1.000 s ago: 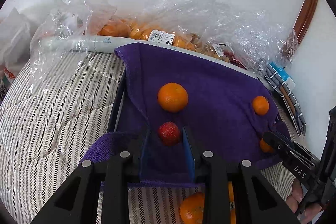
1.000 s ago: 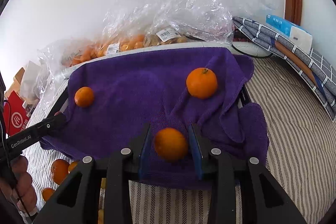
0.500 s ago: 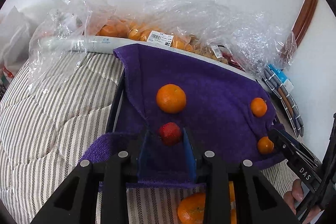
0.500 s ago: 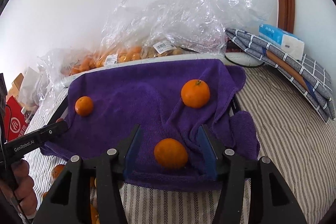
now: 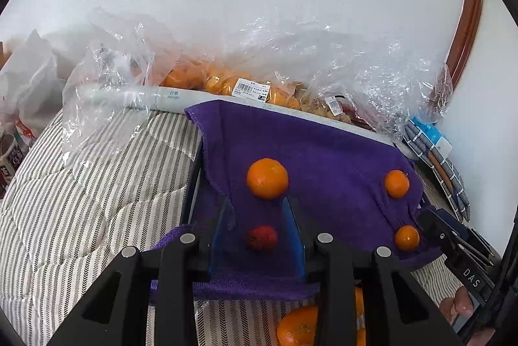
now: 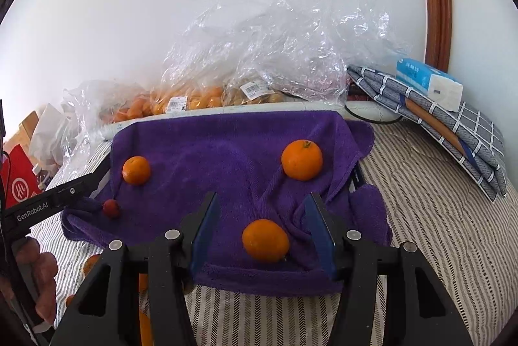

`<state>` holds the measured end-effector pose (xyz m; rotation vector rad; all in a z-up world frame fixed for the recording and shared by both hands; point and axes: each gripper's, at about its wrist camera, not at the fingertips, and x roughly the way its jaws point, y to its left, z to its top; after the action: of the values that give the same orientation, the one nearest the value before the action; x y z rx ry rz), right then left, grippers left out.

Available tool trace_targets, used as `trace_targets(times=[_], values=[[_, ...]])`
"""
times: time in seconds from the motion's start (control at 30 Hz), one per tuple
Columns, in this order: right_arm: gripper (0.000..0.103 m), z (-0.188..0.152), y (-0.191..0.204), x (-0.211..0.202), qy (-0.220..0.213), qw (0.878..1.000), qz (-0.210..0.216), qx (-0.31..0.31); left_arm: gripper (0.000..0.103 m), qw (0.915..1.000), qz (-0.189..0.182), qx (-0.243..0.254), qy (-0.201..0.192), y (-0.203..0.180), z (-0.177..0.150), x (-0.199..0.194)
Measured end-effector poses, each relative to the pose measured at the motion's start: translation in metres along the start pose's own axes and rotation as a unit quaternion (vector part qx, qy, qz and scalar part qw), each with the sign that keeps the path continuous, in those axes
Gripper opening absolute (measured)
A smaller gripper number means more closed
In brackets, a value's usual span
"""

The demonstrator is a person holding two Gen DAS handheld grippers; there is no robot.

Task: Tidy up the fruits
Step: 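Carry both fruits onto the purple towel and open both tools to release them, then grasp a yellow-green fruit with the right tool while the left tool grasps a large orange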

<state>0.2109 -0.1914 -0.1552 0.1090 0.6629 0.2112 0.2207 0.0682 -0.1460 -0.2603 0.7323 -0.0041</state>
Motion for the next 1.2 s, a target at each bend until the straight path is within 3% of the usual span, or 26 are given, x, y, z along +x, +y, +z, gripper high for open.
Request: trace_targets(times=[0.13, 0.33, 0.63, 0.8, 1.2], values=[[0.055, 0.003, -0.008, -0.006, -0.013, 1.0, -0.004, 0.019, 0.033, 0.9997, -0.018, -0.017, 0.001, 0.003, 0.002, -0.002], [0.055, 0.008, -0.007, -0.011, 0.021, 1.0, 0.005, 0.012, 0.032, 0.9995, -0.028, -0.014, 0.008, 0.003, 0.002, -0.006], [0.051, -0.022, 0.014, -0.047, 0.039, 0.999, 0.016, -0.018, 0.04, 0.9985, -0.045, -0.028, -0.009, 0.007, 0.002, -0.014], [0.046, -0.044, 0.022, -0.055, 0.059, 0.998, 0.024, -0.021, 0.042, 0.999, -0.026, -0.029, -0.021, 0.012, -0.006, -0.021], [0.046, -0.073, 0.041, -0.058, 0.091, 0.994, 0.045, -0.035, 0.042, 0.9982, 0.022, -0.048, -0.031, 0.049, -0.029, -0.049]])
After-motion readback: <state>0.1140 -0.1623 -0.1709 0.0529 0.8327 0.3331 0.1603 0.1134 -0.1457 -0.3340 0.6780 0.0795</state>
